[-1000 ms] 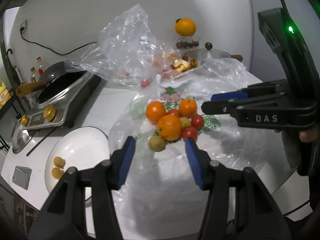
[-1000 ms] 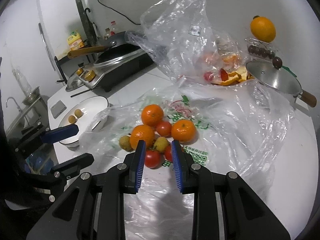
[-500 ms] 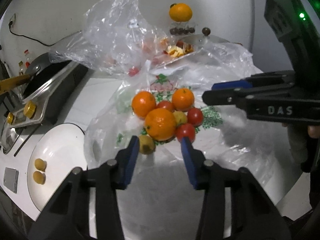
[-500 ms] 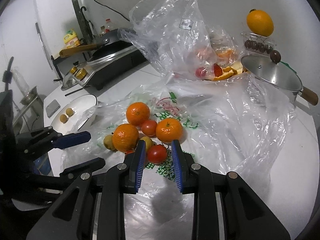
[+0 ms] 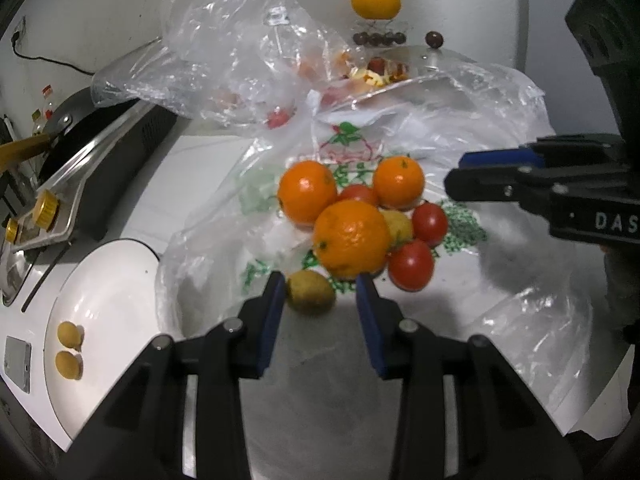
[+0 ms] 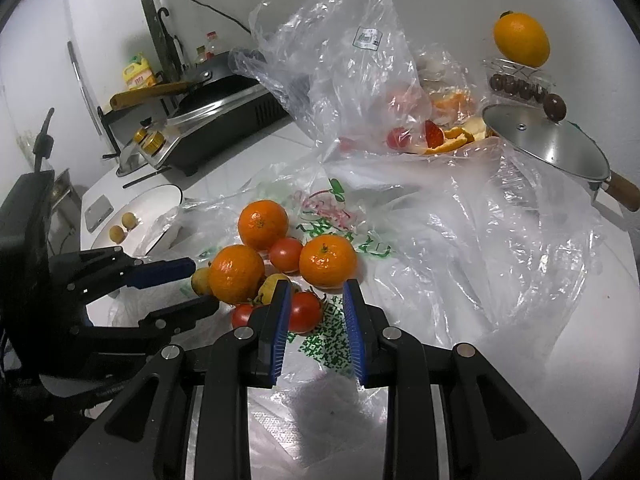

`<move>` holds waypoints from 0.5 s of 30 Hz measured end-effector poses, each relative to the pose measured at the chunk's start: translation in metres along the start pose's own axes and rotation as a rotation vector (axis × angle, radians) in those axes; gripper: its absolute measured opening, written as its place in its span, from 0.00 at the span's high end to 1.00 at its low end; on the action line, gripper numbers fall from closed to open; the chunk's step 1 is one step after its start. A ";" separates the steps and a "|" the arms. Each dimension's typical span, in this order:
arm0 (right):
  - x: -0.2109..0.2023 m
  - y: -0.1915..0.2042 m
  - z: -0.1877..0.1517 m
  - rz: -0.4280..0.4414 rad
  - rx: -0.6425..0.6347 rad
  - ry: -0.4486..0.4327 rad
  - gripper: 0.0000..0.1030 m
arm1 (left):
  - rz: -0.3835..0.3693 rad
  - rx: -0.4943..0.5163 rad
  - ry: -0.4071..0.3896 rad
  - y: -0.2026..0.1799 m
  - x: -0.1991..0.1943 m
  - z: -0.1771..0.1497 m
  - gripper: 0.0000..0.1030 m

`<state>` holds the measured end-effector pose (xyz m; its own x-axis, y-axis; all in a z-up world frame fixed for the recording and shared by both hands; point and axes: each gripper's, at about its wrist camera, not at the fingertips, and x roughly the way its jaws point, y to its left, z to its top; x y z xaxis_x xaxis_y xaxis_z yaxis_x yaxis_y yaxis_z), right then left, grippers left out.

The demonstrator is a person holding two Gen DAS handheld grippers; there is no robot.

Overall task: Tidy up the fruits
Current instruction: 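Grasp a small yellow fruit with the left gripper while the right gripper grasps another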

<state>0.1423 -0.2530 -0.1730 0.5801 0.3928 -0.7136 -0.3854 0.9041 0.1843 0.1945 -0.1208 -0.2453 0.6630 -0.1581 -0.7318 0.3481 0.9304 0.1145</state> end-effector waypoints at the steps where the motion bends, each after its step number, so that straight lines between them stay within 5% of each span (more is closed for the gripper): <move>1: 0.001 0.000 0.000 -0.003 -0.002 0.001 0.73 | 0.001 -0.001 0.002 0.001 0.001 0.000 0.63; 15: 0.009 0.014 0.004 -0.022 -0.050 0.018 0.73 | -0.048 -0.007 -0.001 0.010 0.006 -0.003 0.73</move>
<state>0.1451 -0.2360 -0.1746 0.5756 0.3697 -0.7294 -0.4083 0.9027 0.1354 0.2000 -0.1114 -0.2506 0.6461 -0.2026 -0.7359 0.3751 0.9240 0.0749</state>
